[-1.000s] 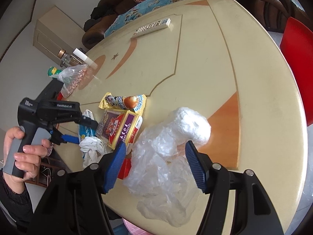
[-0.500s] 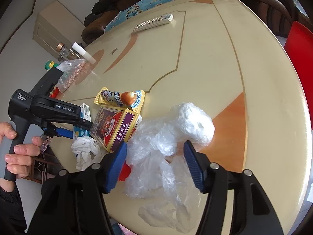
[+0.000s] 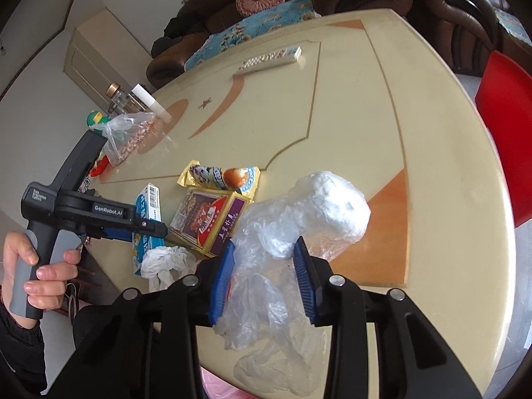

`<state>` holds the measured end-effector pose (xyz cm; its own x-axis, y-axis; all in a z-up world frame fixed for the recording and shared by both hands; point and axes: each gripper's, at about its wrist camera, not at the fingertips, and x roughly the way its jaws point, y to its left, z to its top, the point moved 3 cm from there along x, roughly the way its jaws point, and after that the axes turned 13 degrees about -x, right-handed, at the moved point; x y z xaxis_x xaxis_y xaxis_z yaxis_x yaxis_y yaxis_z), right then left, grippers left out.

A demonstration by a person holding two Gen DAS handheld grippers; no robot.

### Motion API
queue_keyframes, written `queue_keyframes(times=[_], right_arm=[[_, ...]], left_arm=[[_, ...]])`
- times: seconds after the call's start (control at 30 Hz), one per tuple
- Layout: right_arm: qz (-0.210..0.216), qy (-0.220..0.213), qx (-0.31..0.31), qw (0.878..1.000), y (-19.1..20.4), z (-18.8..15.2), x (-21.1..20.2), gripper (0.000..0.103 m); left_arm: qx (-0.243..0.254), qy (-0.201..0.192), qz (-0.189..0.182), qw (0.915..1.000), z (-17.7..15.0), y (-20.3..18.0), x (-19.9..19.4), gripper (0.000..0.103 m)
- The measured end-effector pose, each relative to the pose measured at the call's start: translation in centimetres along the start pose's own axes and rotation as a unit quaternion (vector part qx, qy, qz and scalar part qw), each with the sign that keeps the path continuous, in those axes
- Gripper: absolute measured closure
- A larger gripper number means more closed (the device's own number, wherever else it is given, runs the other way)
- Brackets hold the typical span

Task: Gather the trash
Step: 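Close right tool on clear plastic bag while left tool grasps blue medicine box, then lift plastic bag with right tool while left tool lifts medicine box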

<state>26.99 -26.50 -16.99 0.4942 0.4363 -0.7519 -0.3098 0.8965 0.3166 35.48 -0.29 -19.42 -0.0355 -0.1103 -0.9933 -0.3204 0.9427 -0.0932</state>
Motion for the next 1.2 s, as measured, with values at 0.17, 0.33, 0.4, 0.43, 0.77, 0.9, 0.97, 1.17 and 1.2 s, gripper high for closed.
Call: queue_keyframes(times=[0.17, 0.33, 0.4, 0.43, 0.77, 0.9, 0.97, 1.17, 1.2], right_arm=[[-0.034, -0.03, -0.025, 0.999, 1.8, 0.6, -2.6, 0.067], [-0.053, -0.06, -0.056, 0.995, 5.7, 0.6, -5.4, 0.067], [-0.054, -0.065, -0.067, 0.994, 7.2, 0.2, -6.3, 0.067], [-0.055, -0.068, -0.076, 0.993, 8.4, 0.0, -6.9, 0.067], [-0.078, -0.081, -0.118, 0.987, 15.1, -3.3, -12.3, 0.067], [-0.09, -0.08, -0.123, 0.985, 16.7, -5.2, -13.6, 0.067], [-0.09, -0.078, -0.124, 0.985, 17.3, -5.9, -13.9, 0.067], [-0.096, -0.068, -0.129, 0.985, 19.0, -8.3, -14.4, 0.067], [-0.096, -0.065, -0.129, 0.985, 19.1, -8.7, -14.4, 0.067]], left_arm=[[0.019, -0.051, -0.037, 0.9979, -1.5, 1.4, -2.3, 0.031], [0.056, -0.146, -0.047, 0.9866, -4.2, 2.8, -6.1, 0.031], [0.071, -0.185, -0.047, 0.979, -5.6, 3.5, -7.8, 0.031], [0.079, -0.208, -0.045, 0.9738, -6.0, 3.9, -9.0, 0.031], [0.143, -0.284, -0.082, 0.9445, -15.1, 6.4, -11.9, 0.031], [0.173, -0.291, -0.087, 0.937, -18.4, 6.9, -11.3, 0.031], [0.185, -0.295, -0.089, 0.9333, -20.1, 7.0, -11.2, 0.031], [0.212, -0.302, -0.098, 0.9244, -23.8, 7.4, -10.8, 0.031], [0.216, -0.302, -0.098, 0.9235, -24.2, 7.5, -10.7, 0.031]])
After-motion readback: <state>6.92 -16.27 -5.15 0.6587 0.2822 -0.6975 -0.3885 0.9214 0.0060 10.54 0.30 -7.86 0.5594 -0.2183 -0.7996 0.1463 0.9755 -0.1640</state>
